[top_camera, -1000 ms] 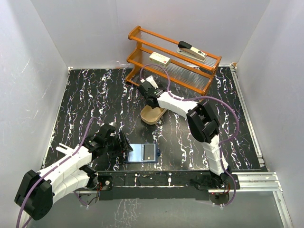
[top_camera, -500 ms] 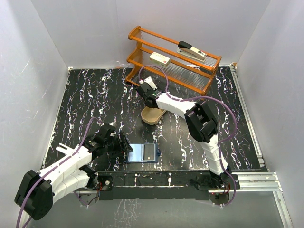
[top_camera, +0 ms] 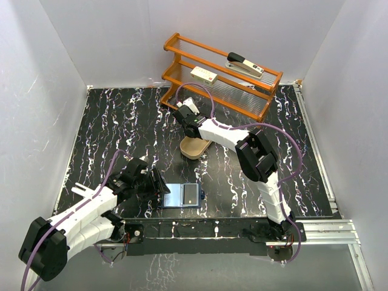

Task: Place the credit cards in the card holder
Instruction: Pick up the credit card from the storage box.

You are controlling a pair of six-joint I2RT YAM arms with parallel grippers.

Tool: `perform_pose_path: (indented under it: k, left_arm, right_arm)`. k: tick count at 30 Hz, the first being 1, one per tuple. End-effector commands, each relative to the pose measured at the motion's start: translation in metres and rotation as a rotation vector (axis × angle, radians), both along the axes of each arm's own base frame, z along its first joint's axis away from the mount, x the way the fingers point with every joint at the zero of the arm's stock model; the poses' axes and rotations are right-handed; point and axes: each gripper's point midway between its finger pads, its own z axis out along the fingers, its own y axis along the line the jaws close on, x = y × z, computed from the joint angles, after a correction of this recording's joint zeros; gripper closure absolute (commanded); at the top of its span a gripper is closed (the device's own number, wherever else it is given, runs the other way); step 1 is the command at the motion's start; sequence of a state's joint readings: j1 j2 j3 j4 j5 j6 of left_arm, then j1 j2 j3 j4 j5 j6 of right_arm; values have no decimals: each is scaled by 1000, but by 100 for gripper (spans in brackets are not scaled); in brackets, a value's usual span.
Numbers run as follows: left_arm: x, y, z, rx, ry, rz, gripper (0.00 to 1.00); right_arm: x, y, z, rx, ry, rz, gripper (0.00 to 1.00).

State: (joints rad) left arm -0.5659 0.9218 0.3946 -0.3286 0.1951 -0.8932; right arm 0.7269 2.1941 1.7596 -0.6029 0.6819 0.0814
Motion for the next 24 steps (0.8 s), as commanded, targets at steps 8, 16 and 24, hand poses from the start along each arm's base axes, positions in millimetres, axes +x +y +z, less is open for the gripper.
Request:
perform_pose_path:
  k: [8, 16, 24]
  left_arm:
    - [-1, -2, 4, -21, 0, -2, 39]
    - [-1, -3, 5, -21, 3, -12, 39]
    - [0, -5, 4, -27, 6, -16, 39]
  right_arm:
    - [17, -1, 42, 53, -104, -23, 80]
    - [15, -2, 40, 56, -96, -22, 83]
    - [18, -2, 46, 50, -106, -14, 84]
